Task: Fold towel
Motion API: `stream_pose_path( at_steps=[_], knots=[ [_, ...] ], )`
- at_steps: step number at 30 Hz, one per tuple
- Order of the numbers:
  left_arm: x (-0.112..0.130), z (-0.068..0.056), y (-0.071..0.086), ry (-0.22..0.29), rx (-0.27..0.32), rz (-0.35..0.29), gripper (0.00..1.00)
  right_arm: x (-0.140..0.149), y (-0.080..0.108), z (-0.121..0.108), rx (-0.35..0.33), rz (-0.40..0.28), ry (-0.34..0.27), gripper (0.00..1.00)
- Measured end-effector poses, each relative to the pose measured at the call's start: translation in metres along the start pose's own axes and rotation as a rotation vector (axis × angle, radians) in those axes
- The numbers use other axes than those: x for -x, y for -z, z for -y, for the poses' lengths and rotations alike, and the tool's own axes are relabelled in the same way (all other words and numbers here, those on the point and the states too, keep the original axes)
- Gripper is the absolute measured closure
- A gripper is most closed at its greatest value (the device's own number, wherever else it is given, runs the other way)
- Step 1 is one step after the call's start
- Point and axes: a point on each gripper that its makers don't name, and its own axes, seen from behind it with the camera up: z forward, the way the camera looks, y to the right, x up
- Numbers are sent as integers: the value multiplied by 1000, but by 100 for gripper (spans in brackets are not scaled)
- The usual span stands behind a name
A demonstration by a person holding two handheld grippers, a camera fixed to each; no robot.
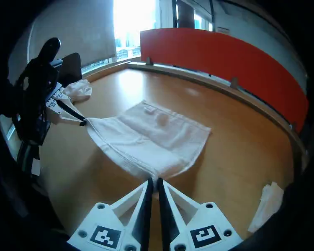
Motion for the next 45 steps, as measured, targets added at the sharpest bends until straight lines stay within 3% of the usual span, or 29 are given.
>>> stream_pose_path(
  at_steps=[18,27,36,45],
  knots=[
    [-35,-10,52,28,0,-39,88,-42,57,8,2,-57,2,90],
    [-44,-14,71,30,11,-45,88,-51,74,12,-7,-58,7,90],
    [-44,-19,80,34,24,-39,88,-53,83,16,-20,-55,3,90],
    [-44,-22,78,35,26,-35,88,-49,83,15,-20,-44,6,90]
  ],
)
